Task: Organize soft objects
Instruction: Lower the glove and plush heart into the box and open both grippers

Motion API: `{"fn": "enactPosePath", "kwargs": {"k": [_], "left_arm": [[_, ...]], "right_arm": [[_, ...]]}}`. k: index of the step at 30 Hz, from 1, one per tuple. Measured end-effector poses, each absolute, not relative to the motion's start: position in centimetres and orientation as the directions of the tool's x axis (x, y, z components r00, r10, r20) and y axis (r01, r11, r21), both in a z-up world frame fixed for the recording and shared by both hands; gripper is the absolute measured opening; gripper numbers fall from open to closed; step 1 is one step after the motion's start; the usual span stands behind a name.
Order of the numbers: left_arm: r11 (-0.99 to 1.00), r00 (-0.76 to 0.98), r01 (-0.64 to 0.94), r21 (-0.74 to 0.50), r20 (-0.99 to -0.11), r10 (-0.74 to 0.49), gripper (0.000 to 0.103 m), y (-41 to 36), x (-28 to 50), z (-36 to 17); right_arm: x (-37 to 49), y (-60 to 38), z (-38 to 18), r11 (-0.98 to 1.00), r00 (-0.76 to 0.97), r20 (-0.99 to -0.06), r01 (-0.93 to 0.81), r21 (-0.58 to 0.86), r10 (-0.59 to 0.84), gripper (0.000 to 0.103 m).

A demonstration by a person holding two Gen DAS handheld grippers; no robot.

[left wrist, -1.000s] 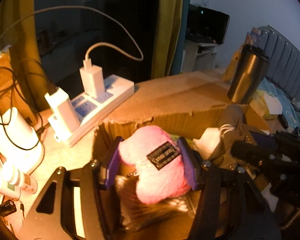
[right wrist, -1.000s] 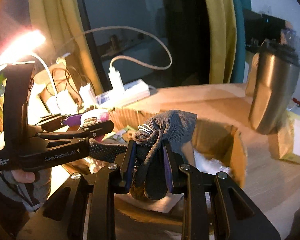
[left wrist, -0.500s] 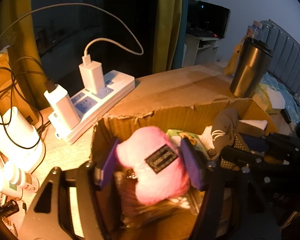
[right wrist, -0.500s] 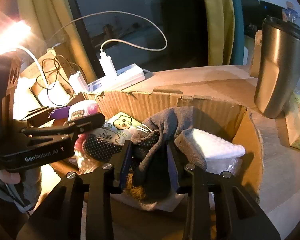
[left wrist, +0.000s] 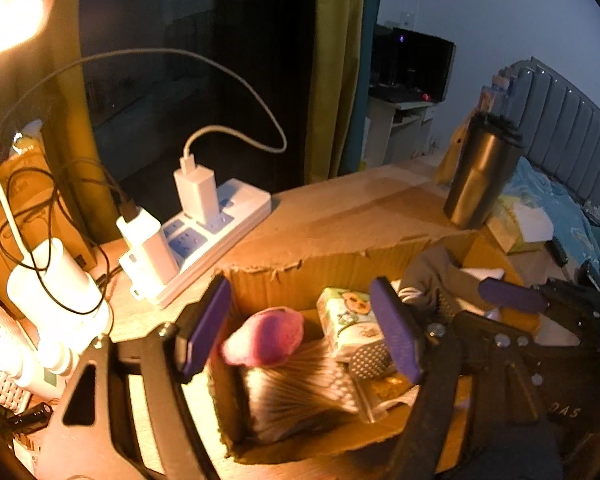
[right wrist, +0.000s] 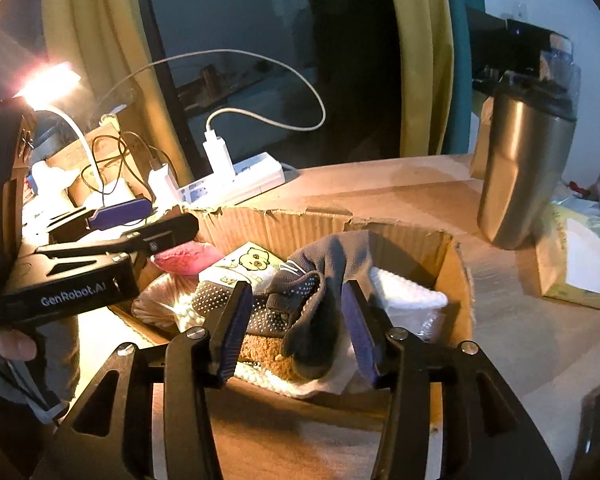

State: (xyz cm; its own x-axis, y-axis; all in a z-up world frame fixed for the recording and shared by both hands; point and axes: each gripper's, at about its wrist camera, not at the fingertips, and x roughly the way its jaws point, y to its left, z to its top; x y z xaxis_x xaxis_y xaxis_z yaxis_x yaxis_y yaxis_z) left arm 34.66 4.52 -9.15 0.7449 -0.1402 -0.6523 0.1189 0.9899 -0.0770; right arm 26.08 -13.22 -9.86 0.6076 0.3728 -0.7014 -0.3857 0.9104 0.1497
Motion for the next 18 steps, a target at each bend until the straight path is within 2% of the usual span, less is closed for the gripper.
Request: {"fn": "enactPosePath", "kwargs": {"k": [13,16,18], "left_arm": [[0.978,0.800,0.188,-0.088,-0.563,-0.205,0.075,3.9,31.5,-4.2],[0.975,0.811,0.201,-0.091,-0.543,-0.217,0.079,3.7,30.4,-2.9],[0.974,0.818,0.205,-0.092,-0.531,-0.222,0.085,3.5,29.7,-2.1]], "right_arm": [[23.0,-14.1,-5.9,0.942,0.692,-0.658,-0.325,0.081,0.296,0.050],[22.1,-14.3,-5.0,0.948,0.711,-0.647,-0.311,0.063,0.276,0.052],[21.6,-14.4,-4.4,0.951,0.721,-0.639,-0.304,0.056,0.268,0.058]]}}
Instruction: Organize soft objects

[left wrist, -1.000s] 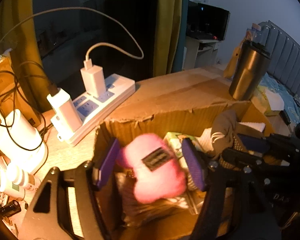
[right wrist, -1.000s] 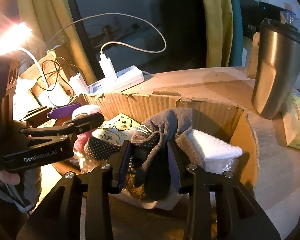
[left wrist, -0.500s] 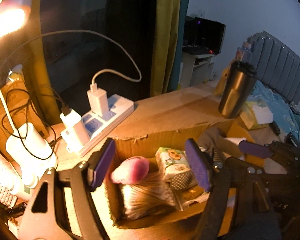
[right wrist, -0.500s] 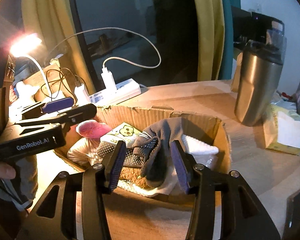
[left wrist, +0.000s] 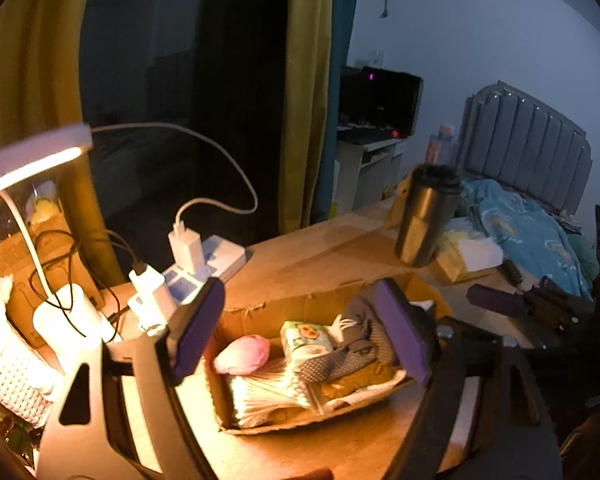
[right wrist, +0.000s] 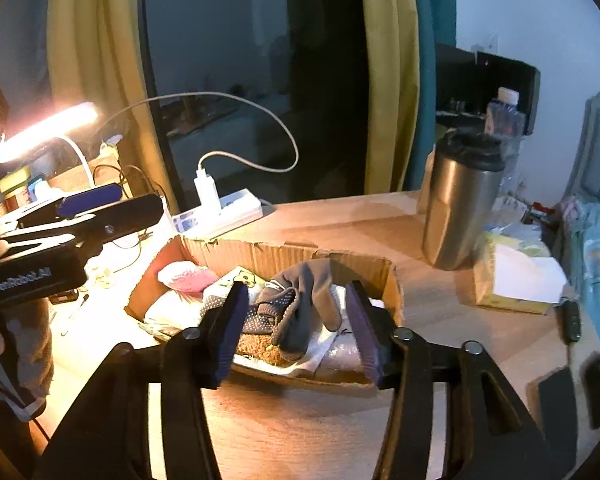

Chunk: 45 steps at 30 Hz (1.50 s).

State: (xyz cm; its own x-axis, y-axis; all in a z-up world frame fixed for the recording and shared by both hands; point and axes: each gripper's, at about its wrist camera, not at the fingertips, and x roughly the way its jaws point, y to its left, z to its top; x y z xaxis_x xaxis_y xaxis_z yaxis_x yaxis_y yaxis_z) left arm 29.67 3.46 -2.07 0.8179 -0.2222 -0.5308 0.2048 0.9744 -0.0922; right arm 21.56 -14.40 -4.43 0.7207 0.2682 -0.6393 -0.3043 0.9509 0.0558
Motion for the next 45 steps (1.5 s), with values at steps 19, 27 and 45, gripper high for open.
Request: {"fn": "enactPosePath", "kwargs": {"k": [19,27,45], "left_arm": [[0.970,0.880,0.236,-0.062,-0.410,-0.240,0.090,1.8,20.8,5.4],[0.971,0.895,0.228,-0.068,-0.379,-0.236,0.091,1.8,17.9,7.4],[0.974,0.908,0.222,-0.051,-0.354,-0.225,0.091,1.8,15.2,8.7]], "right_arm": [[14.7,-14.7,2.0,0.969,0.813,-0.548,-0.247,-0.019,0.197,0.068],[11.7,-15.2,4.4,0.975,0.840,-0.517,-0.219,-0.047,0.164,0.072],[9.1,-15.9,7.0,0.979,0.869,-0.478,-0.187,-0.076,0.129,0.076]]}}
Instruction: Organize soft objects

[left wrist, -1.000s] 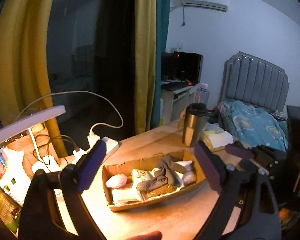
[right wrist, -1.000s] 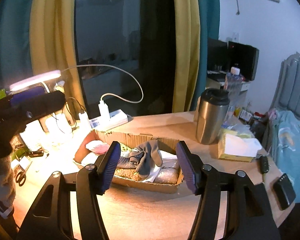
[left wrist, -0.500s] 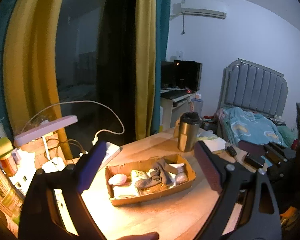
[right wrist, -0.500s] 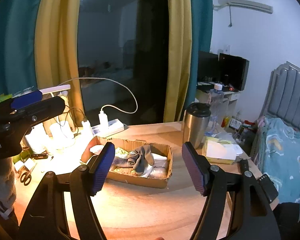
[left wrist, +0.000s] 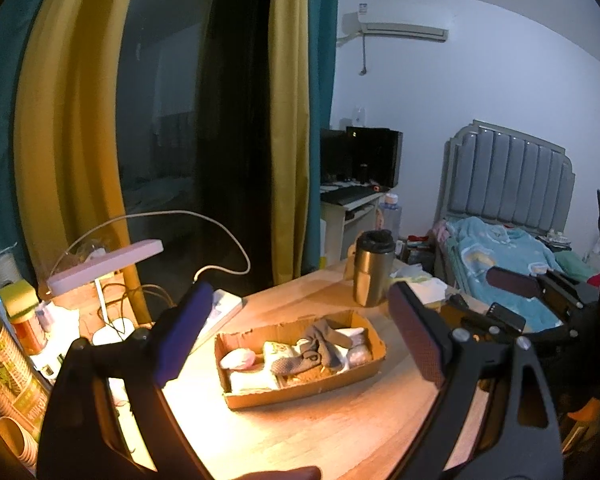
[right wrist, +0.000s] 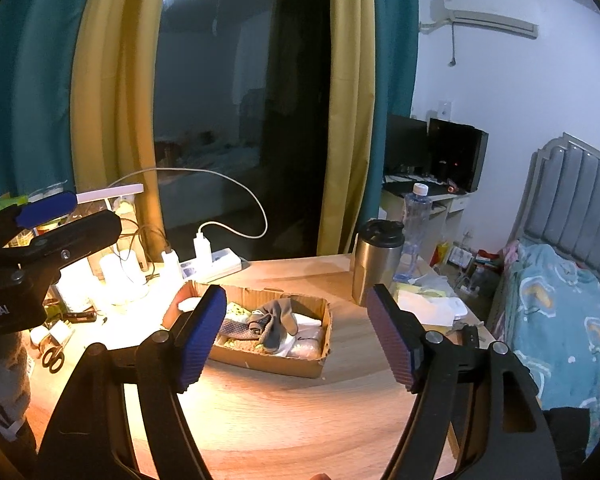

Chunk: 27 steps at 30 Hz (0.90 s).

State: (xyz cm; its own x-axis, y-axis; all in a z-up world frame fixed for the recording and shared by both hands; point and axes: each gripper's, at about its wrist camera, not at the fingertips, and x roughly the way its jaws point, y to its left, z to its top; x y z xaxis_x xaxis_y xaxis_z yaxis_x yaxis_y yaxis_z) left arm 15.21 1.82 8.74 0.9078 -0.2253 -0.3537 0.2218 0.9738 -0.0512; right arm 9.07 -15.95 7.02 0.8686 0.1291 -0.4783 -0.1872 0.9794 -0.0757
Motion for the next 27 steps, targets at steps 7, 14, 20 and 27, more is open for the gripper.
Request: {"fn": "enactPosePath", "kwargs": {"k": [7,14,20,27], "left_arm": [[0.973,0.907,0.226,-0.054,-0.353,-0.231,0.091,1.86,15.21,8.79],[0.972,0.907,0.229,-0.054,-0.351,-0.233,0.091,1.89,15.35,8.89],[0.972,0.906,0.224,-0.071,-0.351,-0.235,0.091,2.06,15.46,8.93],[0.967,0.905,0.242,-0.073,-0.342,-0.252,0.091,2.22,15.54,9.04]], "right_arm": [[8.94,-16.07,7.09,0.980,0.868,-0.480,-0.183,-0.075,0.126,0.076],[9.02,-16.26,7.05,0.980,0.866,-0.483,-0.183,-0.074,0.125,0.076],[9.24,-16.31,6.72,0.980,0.863,-0.490,-0.184,-0.073,0.126,0.076],[9.37,-16.23,6.64,0.980,0.862,-0.491,-0.184,-0.074,0.125,0.076]]}}
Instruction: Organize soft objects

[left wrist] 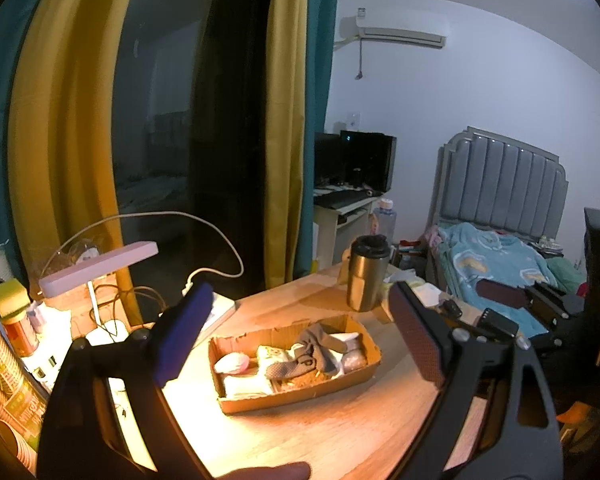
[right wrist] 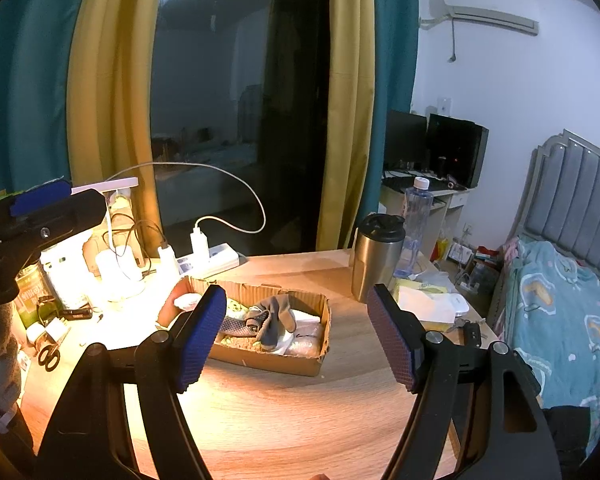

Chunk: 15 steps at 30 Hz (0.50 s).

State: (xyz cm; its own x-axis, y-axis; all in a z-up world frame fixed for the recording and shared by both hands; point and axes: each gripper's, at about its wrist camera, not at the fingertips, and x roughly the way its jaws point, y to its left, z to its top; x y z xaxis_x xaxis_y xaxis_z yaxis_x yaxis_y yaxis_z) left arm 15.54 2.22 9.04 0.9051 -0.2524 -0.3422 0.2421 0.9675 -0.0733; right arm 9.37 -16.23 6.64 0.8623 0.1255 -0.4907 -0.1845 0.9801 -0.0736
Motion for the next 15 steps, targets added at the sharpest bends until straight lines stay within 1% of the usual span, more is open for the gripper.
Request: {"fn": "enactPosePath", "kwargs": {"k": [15], "left_arm": [[0.967,0.904,0.243,-0.074,-0.344,-0.253,0.091,2.33,15.68,8.93]], "right_arm": [[9.44,-16.33,6.40,0.980,0.862,-0.491,-0.185,-0.072,0.127,0.076]]}}
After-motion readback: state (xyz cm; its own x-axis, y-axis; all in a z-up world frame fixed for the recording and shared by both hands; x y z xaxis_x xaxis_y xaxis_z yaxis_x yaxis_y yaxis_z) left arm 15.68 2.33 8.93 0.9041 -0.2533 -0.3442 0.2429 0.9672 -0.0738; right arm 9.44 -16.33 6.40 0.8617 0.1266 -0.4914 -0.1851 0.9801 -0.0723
